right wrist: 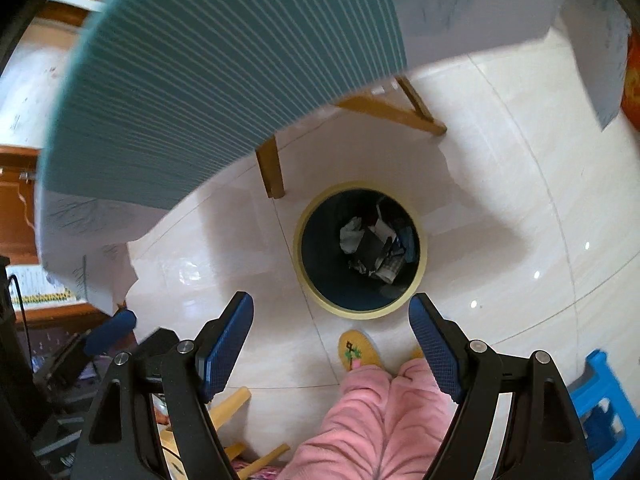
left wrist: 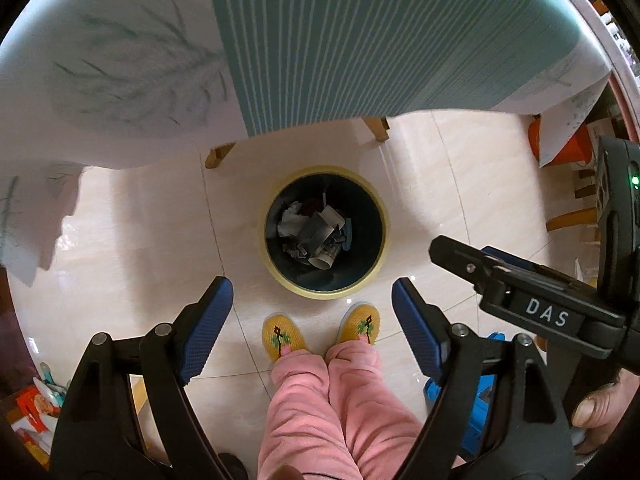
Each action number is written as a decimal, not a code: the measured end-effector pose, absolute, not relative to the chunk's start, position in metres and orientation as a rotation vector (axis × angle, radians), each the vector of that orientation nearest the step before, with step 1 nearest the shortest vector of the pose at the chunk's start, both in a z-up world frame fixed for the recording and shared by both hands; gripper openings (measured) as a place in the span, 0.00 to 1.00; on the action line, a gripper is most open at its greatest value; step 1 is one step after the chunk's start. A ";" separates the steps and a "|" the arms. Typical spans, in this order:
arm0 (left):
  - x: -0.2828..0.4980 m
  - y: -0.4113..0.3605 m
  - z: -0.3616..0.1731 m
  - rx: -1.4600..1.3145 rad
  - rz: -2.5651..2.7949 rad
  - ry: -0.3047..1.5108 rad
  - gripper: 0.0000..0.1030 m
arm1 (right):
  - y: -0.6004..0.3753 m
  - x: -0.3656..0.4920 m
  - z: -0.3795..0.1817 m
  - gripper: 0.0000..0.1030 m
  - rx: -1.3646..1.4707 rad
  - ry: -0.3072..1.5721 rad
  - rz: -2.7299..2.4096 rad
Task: Collect trash
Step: 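Raise both open tools back toward the table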
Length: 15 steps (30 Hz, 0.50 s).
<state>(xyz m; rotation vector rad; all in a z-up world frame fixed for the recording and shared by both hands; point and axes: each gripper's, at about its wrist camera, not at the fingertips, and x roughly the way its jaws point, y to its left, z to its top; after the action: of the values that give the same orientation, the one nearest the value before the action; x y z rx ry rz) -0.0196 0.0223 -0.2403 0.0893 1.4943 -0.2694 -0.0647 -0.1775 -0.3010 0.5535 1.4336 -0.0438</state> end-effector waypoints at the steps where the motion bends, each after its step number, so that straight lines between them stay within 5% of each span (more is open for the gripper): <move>1: -0.020 0.023 -0.233 0.084 -0.268 1.488 0.77 | -0.177 -0.065 -0.288 0.79 0.535 1.427 -0.034; 15: -0.024 0.042 -0.065 0.034 -0.187 1.314 0.77 | -0.180 -0.064 -0.115 0.79 0.353 1.256 0.113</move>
<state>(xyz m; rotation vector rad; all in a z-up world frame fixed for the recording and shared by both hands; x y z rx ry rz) -0.0244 0.0417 -0.0649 0.0339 1.3142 -0.1873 -0.0636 -0.1802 -0.1148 0.3528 1.2560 0.1132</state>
